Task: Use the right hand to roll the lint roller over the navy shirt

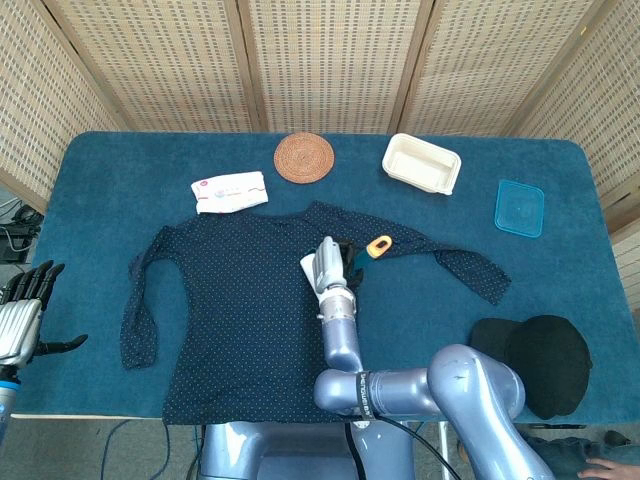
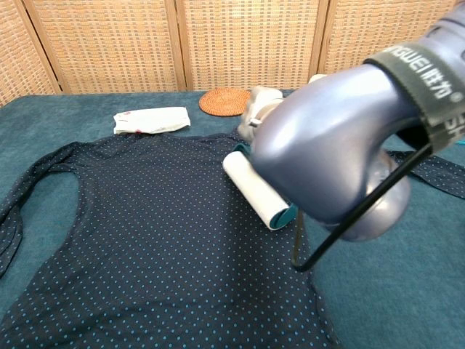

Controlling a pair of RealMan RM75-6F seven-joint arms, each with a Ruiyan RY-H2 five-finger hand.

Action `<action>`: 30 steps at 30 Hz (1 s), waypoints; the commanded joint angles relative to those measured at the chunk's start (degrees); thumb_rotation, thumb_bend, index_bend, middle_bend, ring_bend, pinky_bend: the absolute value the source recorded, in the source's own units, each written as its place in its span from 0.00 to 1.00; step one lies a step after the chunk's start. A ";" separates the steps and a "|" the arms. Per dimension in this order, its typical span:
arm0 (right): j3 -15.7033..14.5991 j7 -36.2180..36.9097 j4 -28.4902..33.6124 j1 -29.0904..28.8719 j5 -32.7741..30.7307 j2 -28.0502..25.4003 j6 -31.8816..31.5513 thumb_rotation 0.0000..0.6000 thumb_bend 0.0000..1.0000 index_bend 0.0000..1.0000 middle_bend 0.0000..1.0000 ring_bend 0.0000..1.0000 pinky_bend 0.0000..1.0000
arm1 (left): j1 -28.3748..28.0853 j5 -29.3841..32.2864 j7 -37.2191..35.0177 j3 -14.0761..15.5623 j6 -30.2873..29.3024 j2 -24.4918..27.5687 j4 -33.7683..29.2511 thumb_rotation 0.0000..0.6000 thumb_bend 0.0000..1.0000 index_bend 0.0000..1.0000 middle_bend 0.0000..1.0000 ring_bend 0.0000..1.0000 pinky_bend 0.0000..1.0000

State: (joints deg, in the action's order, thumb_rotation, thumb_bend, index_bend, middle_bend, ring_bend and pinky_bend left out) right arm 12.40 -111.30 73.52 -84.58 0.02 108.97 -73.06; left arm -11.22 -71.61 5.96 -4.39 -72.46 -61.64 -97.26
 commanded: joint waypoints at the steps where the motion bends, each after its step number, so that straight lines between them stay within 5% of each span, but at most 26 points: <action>1: 1.57 -1.52 -0.36 -1.72 0.42 2.26 -0.66 1.00 0.87 0.75 1.00 1.00 1.00 | -0.04 -0.02 -0.28 -0.01 0.11 0.06 0.09 1.00 0.00 0.00 0.00 0.00 0.00; 18: 3.45 -3.23 1.44 -3.85 3.47 7.63 -0.57 1.00 0.87 0.75 1.00 1.00 1.00 | -0.41 0.02 -0.88 0.17 0.99 0.01 0.60 1.00 0.00 0.00 0.00 0.00 0.00; 30: -2.50 -1.78 2.21 1.78 5.73 2.50 -1.24 1.00 0.87 0.73 1.00 1.00 1.00 | -0.57 0.75 -0.48 0.05 1.21 -0.20 0.88 1.00 0.00 0.00 0.00 0.00 0.00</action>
State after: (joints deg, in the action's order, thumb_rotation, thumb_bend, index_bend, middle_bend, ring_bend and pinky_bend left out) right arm 10.91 -113.61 75.70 -83.90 5.40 112.54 -74.23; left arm -11.78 -70.87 5.47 -4.34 -71.25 -61.83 -96.40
